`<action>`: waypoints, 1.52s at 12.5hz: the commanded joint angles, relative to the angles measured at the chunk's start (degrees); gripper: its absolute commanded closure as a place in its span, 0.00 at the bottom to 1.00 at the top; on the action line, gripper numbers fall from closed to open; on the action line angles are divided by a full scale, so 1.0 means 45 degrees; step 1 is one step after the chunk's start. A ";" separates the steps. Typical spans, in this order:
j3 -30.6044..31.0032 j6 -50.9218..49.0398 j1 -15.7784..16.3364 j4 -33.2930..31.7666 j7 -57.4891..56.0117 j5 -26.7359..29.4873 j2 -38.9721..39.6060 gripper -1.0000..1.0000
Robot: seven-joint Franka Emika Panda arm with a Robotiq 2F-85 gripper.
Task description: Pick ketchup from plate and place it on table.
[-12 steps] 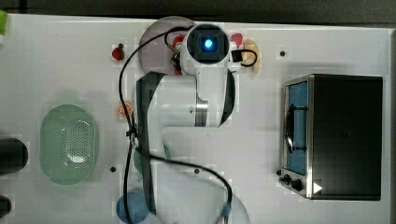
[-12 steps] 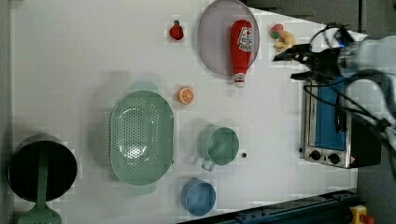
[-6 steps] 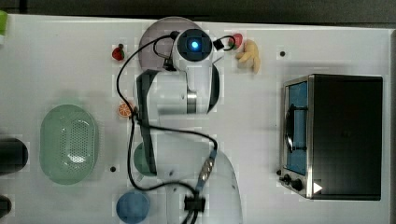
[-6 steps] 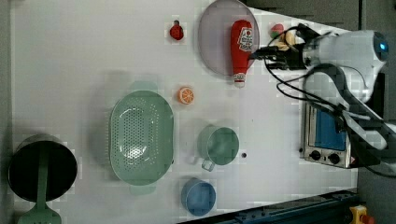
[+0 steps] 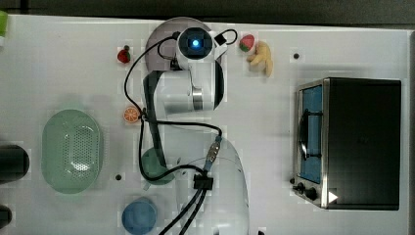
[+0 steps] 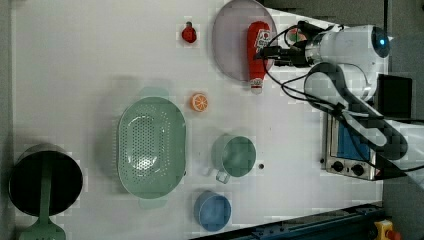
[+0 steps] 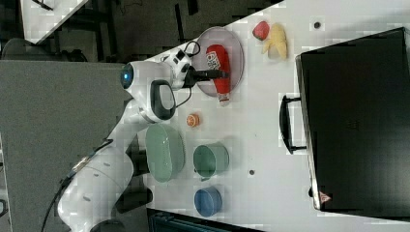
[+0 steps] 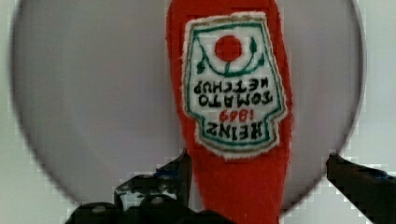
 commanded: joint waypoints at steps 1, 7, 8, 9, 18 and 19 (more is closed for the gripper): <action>-0.0035 0.0607 -0.0065 0.0101 -0.0549 -0.0050 -0.0055 0.00; -0.0079 0.2415 -0.0035 0.0130 -0.0548 -0.0051 0.0863 0.00; -0.0089 0.2731 -0.0036 0.0130 -0.0549 -0.0050 0.0974 0.00; -0.0091 0.2816 -0.0036 0.0116 -0.0548 -0.0050 0.1017 0.04; -0.0158 0.2222 -0.0131 -0.0043 -0.0506 -0.0045 -0.0728 0.39; -0.0191 0.1619 -0.0141 -0.0162 -0.0492 -0.0042 -0.1296 0.39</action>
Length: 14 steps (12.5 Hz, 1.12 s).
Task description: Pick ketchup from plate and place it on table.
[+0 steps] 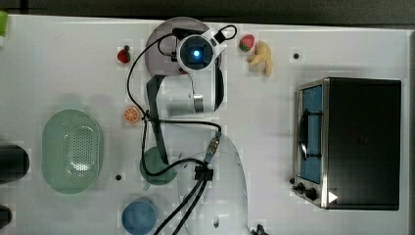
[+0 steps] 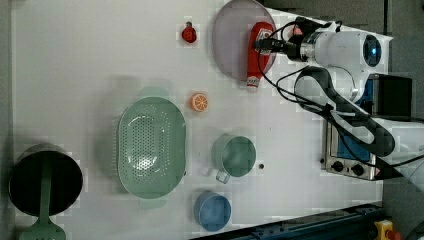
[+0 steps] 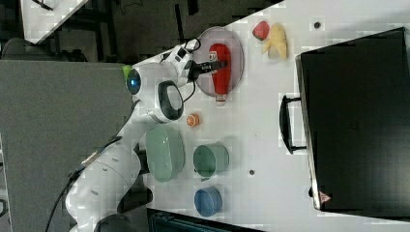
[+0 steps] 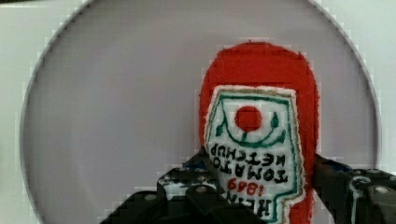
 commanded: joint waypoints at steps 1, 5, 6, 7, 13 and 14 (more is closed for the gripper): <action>-0.0132 -0.1392 -0.0185 -0.0254 -0.0381 0.0046 -0.2343 0.39; -0.0134 -0.3365 -0.0288 -0.1611 -0.0177 0.0075 -0.5066 0.39; -0.0144 -0.3704 -0.0319 -0.1996 -0.0078 0.0076 -0.5674 0.39; -0.0162 -0.4086 -0.0365 -0.2442 -0.0032 0.0083 -0.6269 0.39; -0.0486 -0.4853 -0.0664 -0.5641 0.0091 0.0239 -0.8546 0.39; -0.0603 -0.4844 -0.0704 -0.6058 0.0323 0.0419 -0.8597 0.39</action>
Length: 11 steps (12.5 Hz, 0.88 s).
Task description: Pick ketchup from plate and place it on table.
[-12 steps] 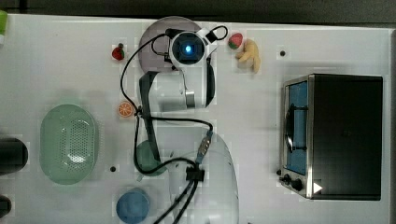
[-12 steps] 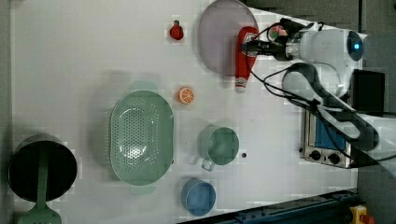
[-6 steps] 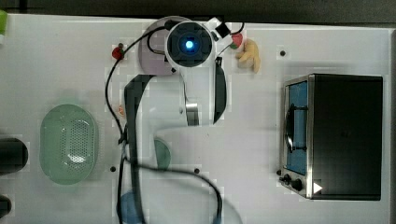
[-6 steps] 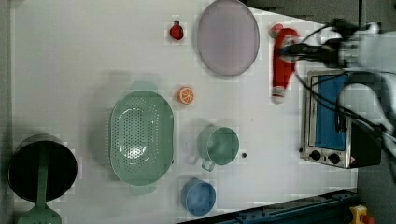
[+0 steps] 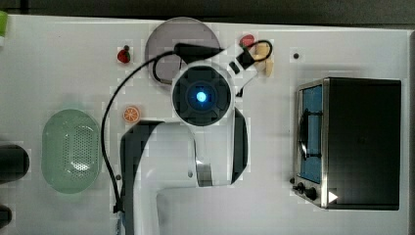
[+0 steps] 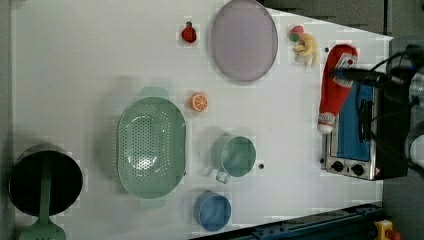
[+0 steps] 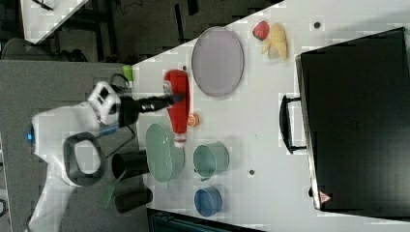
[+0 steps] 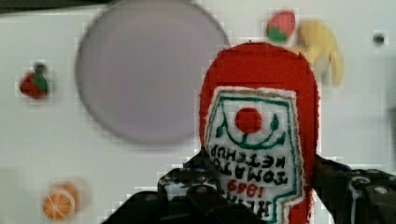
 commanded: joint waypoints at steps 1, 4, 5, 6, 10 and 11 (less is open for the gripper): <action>-0.0518 -0.0451 -0.0372 -0.1384 0.0653 0.0377 0.0761 0.39; -0.0715 -0.0244 -0.0434 -0.1992 0.1513 0.0677 0.1172 0.39; -0.0748 -0.0021 -0.0435 -0.2070 0.1513 0.0677 0.1429 0.39; -0.0776 0.0284 -0.0440 -0.2122 0.1510 0.0677 0.1738 0.39; -0.0783 0.1524 -0.0466 -0.2249 0.1511 0.0681 0.2877 0.25; -0.0775 0.1748 -0.0463 -0.2324 0.1509 0.0681 0.3096 0.13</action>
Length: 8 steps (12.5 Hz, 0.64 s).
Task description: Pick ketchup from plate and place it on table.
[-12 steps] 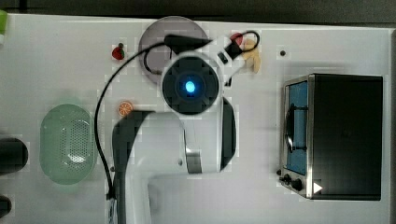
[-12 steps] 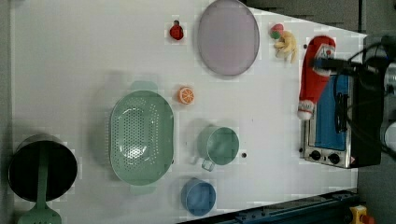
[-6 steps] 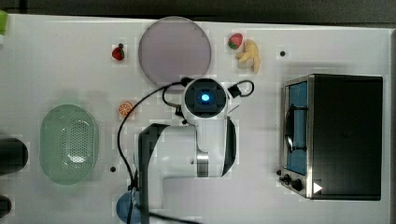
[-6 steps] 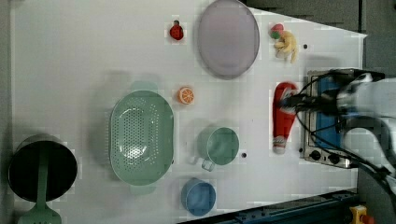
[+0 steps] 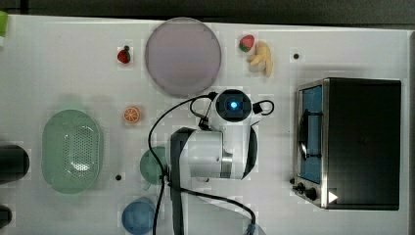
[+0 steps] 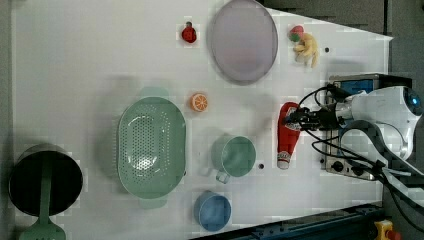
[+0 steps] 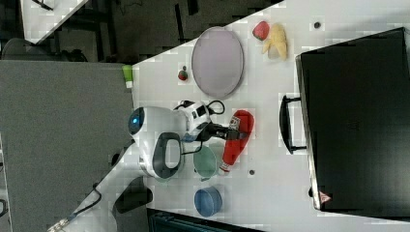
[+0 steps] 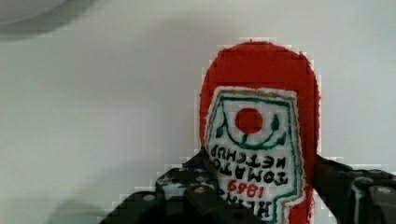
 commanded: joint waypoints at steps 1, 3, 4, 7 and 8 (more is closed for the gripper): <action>0.0061 0.0855 -0.0061 -0.0052 0.0493 0.0029 -0.0051 0.02; 0.0063 0.1242 -0.0060 -0.0040 0.0503 0.0029 -0.0175 0.00; 0.0067 0.1163 -0.0059 -0.0043 0.0540 0.0036 -0.0359 0.00; 0.0030 0.0660 -0.0112 0.0129 0.2143 0.0061 -0.1420 0.00; 0.0029 0.0154 -0.0151 0.0274 0.3348 0.0071 -0.1866 0.00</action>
